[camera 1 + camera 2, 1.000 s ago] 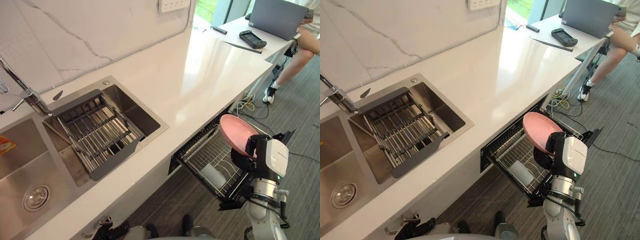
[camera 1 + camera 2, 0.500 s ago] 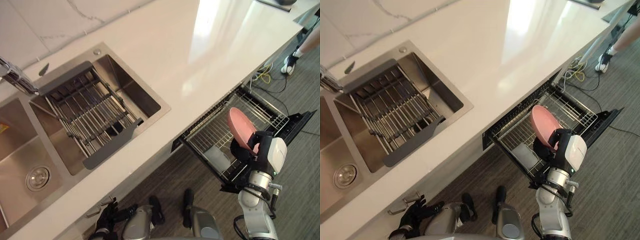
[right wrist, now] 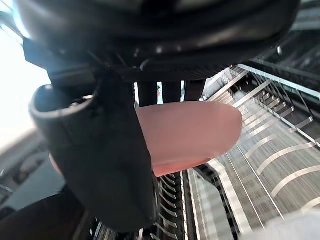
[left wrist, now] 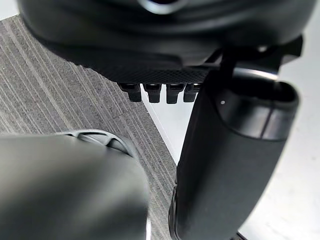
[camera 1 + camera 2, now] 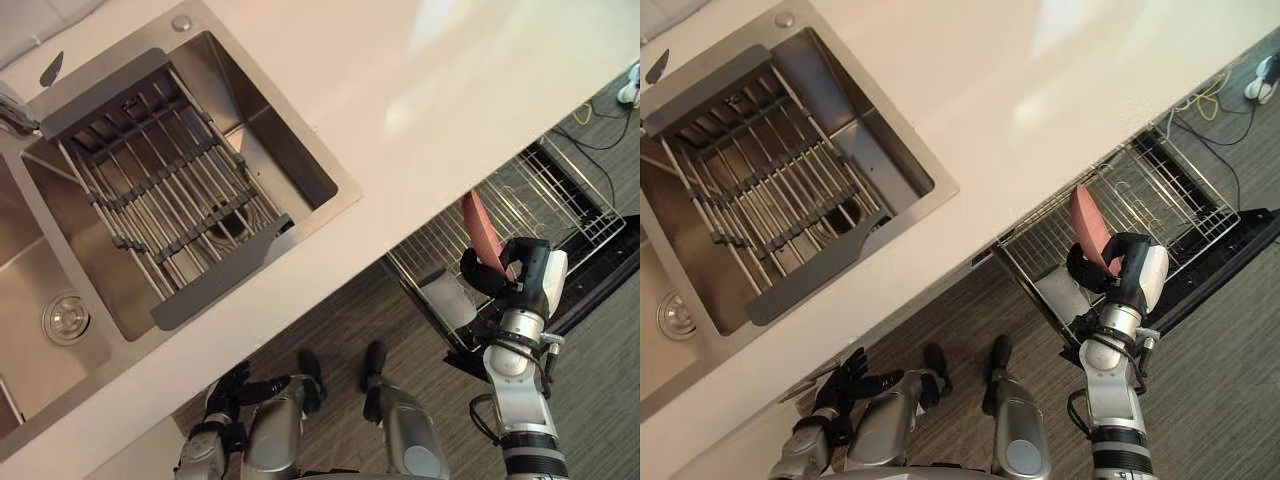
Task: Walk over to the sink, pick up the cup, carry it to the dishwasher, place the cup inside the dishwasher, then close the dishwasher door
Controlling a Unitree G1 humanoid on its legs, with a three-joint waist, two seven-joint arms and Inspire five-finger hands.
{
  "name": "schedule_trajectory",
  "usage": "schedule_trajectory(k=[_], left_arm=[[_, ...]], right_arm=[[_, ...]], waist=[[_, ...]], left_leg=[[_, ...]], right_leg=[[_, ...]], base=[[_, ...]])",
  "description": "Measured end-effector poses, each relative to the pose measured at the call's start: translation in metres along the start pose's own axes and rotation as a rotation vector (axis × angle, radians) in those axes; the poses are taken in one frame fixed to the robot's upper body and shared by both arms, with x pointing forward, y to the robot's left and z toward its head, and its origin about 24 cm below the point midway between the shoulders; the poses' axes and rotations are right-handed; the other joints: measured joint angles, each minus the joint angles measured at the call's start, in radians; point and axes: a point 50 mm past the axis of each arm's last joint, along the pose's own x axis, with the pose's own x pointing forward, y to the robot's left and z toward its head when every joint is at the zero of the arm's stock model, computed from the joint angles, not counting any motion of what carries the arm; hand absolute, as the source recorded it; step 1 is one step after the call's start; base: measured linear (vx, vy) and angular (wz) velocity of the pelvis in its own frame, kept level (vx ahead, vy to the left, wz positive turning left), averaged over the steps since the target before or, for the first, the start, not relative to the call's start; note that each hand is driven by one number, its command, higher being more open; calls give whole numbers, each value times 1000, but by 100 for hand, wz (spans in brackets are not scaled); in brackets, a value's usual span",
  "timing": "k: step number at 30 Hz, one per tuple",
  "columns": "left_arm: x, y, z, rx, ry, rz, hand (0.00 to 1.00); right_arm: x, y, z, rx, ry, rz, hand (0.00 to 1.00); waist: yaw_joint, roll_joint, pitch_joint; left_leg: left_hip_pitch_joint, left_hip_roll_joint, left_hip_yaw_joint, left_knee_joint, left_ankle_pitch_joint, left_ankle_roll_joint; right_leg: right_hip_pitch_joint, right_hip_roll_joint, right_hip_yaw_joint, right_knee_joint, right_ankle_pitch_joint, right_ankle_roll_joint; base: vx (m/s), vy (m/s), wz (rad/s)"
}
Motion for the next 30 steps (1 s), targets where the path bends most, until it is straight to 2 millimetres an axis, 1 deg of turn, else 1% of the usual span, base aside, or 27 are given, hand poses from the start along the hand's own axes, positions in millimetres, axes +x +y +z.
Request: schedule_trajectory(k=[2, 4, 7, 11, 12, 18, 23, 30], left_arm=[[3, -6, 4, -22, -13, -10, 100], [6, -18, 9, -33, -33, -43, 100], [11, -28, 19, -16, -63, -84, 100], [15, -38, 26, -29, -85, -107, 100], [15, -41, 27, -32, -90, -112, 100], [17, -50, 31, -45, -98, -137, 100], [17, -51, 30, -45, -96, -145, 100], [17, -51, 30, -46, -86, -148, 100]], right_arm=[[4, 0, -4, -3, 23, 2, 0], [10, 0, -6, 11, 48, 12, 0], [14, -2, -10, 27, 84, 18, 0], [17, -7, -25, 28, 173, -10, 0], [18, -8, -29, 35, 202, -20, 100], [19, -15, -40, 31, 286, -76, 100], [21, -21, -41, 32, 303, -131, 100], [22, -26, -38, 34, 286, -156, 100]], waist=[[3, -2, 8], [5, -5, 15], [4, -6, 15], [4, -7, 15], [4, -7, 15], [2, -7, 15], [-1, -7, 15], [-7, -8, 15]], left_leg=[[-1, -3, -6, -4, 4, 1], [-8, -4, -8, -4, 4, 1], [-16, -5, -10, -4, 4, 1], [-19, -8, -13, -4, 5, 0], [-21, -8, -14, -4, 5, 0], [-21, -11, -22, -2, 4, 0], [-20, -8, -20, 5, 2, -3], [-14, 3, -10, 22, -3, -8]], right_leg=[[-1, -3, -5, 4, -2, -1], [-9, -5, -7, 11, -5, -2], [-20, -8, -8, 22, -11, -2], [-26, -11, -10, 31, -18, -1], [-27, -11, -11, 31, -18, -1], [-34, -19, -17, 62, -38, -1], [-34, -18, -15, 69, -41, -3], [-34, -13, -5, 82, -45, -7]], base=[[-17, -18, 14], [-28, -19, 4], [0, 0, 0], [12, -11, 2], [0, 0, 0], [13, -14, 5], [0, 0, 0], [-15, -24, -5]])
